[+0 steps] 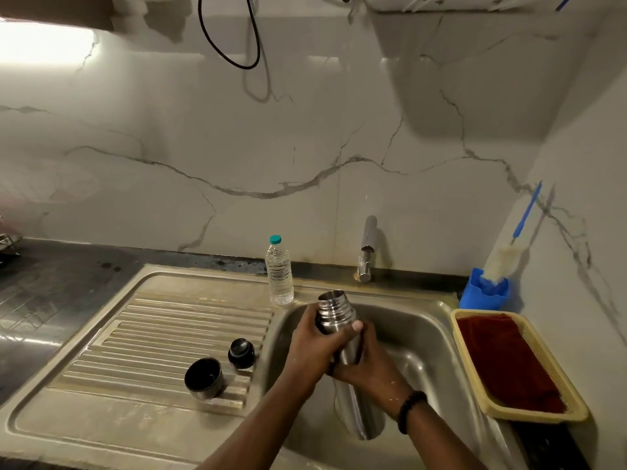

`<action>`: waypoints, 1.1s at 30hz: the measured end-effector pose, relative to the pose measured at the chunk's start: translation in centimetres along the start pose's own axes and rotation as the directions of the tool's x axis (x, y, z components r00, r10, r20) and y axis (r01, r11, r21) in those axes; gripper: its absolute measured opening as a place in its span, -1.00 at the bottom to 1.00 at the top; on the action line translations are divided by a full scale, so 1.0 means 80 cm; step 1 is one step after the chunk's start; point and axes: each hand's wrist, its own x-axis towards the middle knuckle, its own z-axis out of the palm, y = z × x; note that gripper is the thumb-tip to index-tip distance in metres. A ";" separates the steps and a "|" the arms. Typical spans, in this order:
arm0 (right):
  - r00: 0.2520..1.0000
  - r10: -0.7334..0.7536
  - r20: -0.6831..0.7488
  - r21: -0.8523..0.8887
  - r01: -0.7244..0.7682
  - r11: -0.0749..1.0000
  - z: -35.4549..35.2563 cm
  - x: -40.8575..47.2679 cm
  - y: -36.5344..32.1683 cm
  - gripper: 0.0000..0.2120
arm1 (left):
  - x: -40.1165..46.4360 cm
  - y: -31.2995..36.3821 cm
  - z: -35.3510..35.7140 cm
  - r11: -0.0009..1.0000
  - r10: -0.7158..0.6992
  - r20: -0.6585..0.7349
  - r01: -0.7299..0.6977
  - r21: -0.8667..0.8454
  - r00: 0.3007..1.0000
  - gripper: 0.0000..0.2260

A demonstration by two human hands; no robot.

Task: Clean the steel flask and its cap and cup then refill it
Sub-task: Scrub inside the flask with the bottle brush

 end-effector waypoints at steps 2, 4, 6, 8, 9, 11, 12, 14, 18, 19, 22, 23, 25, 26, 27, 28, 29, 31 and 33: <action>0.992 0.077 0.102 -0.058 -0.071 0.996 -0.021 -0.013 0.017 -0.22 | 0.002 0.000 0.010 0.997 -0.032 -0.057 0.028 -0.067 0.998 -0.49; 0.969 0.171 0.179 -0.132 -0.149 0.980 -0.040 -0.031 0.035 -0.17 | 0.006 -0.003 0.017 0.984 -0.114 -0.106 0.098 -0.145 0.988 -0.50; 0.959 0.227 0.171 -0.204 -0.190 0.960 -0.057 -0.045 0.045 -0.16 | 0.012 -0.016 0.025 0.947 -0.228 -0.111 0.194 -0.257 0.967 -0.45; 0.965 0.237 0.114 -0.316 -0.191 0.929 -0.073 -0.045 0.042 -0.20 | 0.019 -0.035 0.036 0.860 -0.370 -0.085 0.307 -0.407 0.925 -0.40; 0.968 0.235 0.089 -0.380 -0.185 0.906 -0.082 -0.042 0.037 -0.24 | 0.022 -0.047 0.043 0.794 -0.445 -0.064 0.361 -0.488 0.893 -0.39; 0.976 0.211 0.058 -0.552 -0.144 0.821 -0.100 -0.031 0.021 -0.33 | 0.026 -0.061 0.061 0.633 -0.565 0.027 0.455 -0.626 0.825 -0.38; 0.980 0.188 0.064 -0.652 -0.102 0.751 -0.108 -0.023 0.011 -0.35 | 0.026 -0.067 0.071 0.566 -0.591 0.093 0.494 -0.660 0.801 -0.35; 0.984 0.148 0.103 -0.825 0.001 0.565 -0.116 -0.004 -0.006 -0.35 | 0.023 -0.071 0.096 0.508 -0.586 0.206 0.553 -0.661 0.784 -0.34; 0.980 0.073 0.183 -0.972 0.169 0.164 -0.109 0.035 -0.025 -0.33 | 0.022 -0.069 0.127 0.510 -0.535 0.329 0.608 -0.609 0.778 -0.35; 0.977 0.056 0.204 -0.974 0.197 0.110 -0.107 0.041 -0.029 -0.35 | 0.025 -0.069 0.128 0.525 -0.530 0.336 0.612 -0.591 0.779 -0.33; 0.969 0.007 0.247 -0.969 0.246 0.028 -0.102 0.051 -0.041 -0.42 | 0.041 -0.075 0.117 0.574 -0.563 0.294 0.621 -0.533 0.772 -0.28; 0.968 -0.014 0.251 -0.968 0.251 0.019 -0.100 0.055 -0.044 -0.46 | 0.045 -0.077 0.111 0.583 -0.577 0.277 0.625 -0.519 0.769 -0.27; 0.963 -0.045 0.265 -0.964 0.265 -0.005 -0.095 0.064 -0.050 -0.50 | 0.052 -0.079 0.102 0.603 -0.586 0.256 0.625 -0.496 0.769 -0.25; 0.960 -0.043 0.277 -0.961 0.277 -0.022 -0.093 0.069 -0.053 -0.50 | 0.055 -0.078 0.100 0.605 -0.590 0.247 0.624 -0.494 0.768 -0.25; 0.957 -0.031 0.288 -0.957 0.287 -0.033 -0.090 0.075 -0.055 -0.49 | 0.057 -0.076 0.099 0.597 -0.600 0.242 0.628 -0.499 0.763 -0.26; 0.956 -0.017 0.293 -0.956 0.293 -0.029 -0.087 0.080 -0.057 -0.47 | 0.059 -0.074 0.097 0.584 -0.613 0.236 0.634 -0.507 0.754 -0.27; 0.955 -0.003 0.297 -0.955 0.297 -0.014 -0.084 0.086 -0.058 -0.46 | 0.062 -0.073 0.096 0.571 -0.626 0.232 0.640 -0.514 0.744 -0.26; 0.953 0.021 0.303 -0.953 0.302 0.029 -0.080 0.096 -0.060 -0.42 | 0.066 -0.070 0.090 0.563 -0.643 0.228 0.654 -0.505 0.731 -0.24; 0.950 0.021 0.311 -0.948 0.308 0.081 -0.080 0.104 -0.064 -0.40 | 0.068 -0.068 0.085 0.574 -0.653 0.224 0.666 -0.476 0.723 -0.25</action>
